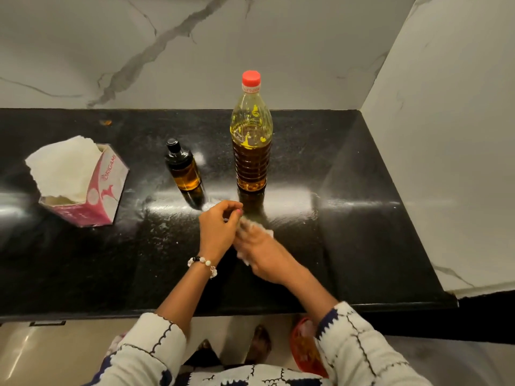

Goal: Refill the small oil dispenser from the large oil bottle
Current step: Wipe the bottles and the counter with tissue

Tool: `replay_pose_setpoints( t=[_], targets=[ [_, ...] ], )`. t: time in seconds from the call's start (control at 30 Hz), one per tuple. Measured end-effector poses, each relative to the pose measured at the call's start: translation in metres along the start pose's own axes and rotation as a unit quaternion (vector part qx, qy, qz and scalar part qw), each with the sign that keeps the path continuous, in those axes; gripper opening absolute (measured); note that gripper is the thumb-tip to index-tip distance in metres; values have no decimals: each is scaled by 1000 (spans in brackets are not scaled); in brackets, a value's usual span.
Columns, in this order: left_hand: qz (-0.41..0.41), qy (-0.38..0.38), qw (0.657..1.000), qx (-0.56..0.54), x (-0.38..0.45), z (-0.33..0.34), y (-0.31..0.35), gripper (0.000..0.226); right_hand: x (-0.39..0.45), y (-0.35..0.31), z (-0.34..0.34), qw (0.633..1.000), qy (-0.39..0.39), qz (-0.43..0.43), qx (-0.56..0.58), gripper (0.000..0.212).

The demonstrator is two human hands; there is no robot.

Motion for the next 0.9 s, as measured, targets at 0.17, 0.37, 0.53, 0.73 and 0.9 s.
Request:
replay_pose_setpoints(
  t=[0.17, 0.37, 0.53, 0.73, 0.9],
  targets=[
    [13, 28, 999, 24, 6, -37, -18, 13, -23, 50, -34, 1000, -11, 14, 3, 52],
    [-8, 62, 997, 32, 12, -81, -45, 15, 48, 15, -1, 993, 18, 102, -53, 61],
    [-28, 85, 996, 26, 19, -116, -69, 20, 40, -104, 50, 990, -91, -110, 19, 59],
    [-20, 92, 995, 32, 21, -149, -85, 16, 62, 8, 0, 996, -66, 51, 3, 64],
    [7, 88, 995, 41, 19, -164, -91, 16, 113, -48, 26, 996, -3, 90, 17, 68]
  ],
)
Point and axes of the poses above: each hand's wrist, its own x-axis towards the middle knuckle, its own z-axis out of the palm, y = z × x, the point moved 9 cm from there along x, towards the middle knuckle, and after that the axes turned 13 degrees about y, right-handed, at the moved point
